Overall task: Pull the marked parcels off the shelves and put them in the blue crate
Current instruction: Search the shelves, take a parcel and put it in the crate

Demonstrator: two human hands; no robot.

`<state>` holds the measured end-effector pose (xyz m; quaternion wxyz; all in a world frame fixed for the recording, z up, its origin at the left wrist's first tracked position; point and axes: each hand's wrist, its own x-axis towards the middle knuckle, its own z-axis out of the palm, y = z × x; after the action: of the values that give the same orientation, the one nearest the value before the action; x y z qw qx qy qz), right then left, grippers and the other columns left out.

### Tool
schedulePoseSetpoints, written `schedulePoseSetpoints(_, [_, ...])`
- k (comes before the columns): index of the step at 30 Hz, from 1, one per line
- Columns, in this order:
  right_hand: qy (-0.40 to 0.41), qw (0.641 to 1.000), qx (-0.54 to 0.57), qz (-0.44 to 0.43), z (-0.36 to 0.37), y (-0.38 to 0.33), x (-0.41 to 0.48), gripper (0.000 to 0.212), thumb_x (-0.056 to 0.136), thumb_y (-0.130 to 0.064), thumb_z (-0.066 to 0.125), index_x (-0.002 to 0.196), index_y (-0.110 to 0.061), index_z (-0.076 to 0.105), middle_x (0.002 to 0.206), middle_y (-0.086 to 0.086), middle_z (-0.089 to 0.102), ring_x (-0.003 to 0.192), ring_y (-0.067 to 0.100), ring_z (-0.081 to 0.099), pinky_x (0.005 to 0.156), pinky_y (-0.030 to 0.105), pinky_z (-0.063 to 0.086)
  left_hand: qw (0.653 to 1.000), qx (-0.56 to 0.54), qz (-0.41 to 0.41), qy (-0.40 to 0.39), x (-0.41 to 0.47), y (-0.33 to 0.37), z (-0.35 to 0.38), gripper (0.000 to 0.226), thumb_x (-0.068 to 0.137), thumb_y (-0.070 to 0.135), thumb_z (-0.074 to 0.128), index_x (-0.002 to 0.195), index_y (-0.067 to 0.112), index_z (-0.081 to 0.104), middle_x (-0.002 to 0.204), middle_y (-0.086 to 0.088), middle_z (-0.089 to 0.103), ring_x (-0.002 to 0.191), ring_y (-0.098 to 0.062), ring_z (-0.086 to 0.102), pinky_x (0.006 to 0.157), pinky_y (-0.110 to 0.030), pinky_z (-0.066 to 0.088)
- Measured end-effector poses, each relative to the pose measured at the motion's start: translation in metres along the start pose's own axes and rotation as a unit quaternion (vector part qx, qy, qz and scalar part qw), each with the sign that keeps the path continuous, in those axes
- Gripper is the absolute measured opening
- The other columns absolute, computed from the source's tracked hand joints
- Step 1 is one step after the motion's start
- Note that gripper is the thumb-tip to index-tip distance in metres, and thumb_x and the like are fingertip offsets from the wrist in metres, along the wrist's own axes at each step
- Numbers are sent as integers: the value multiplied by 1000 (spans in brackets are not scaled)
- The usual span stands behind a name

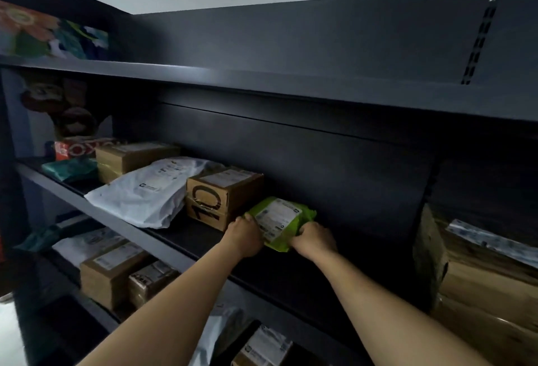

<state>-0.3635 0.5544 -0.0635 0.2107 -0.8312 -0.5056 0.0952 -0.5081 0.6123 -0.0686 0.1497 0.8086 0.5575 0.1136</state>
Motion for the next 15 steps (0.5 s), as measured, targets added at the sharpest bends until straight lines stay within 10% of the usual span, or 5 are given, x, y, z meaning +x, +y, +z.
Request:
schedulePoseSetpoints(6, [55,990,104,73,7,-4,-5,18,81,-9,51,69,-17,62,85,8,69,90,28,68,64,27,47,992,-122,9,-29,17,-14,-2,45,96,21,41,133,-5,42,137,-23,45,125,-35,47,102,-34,37])
schedulePoseSetpoints(15, [248,948,177,86,3,18,-49,17,82,0,58,79,-16,63,80,-4,61,78,15,56,66,22,37,956,-264,125,34,13,-15,11,19,85,0,46,87,-4,65,92,-20,67,94,-34,60,76,-37,50])
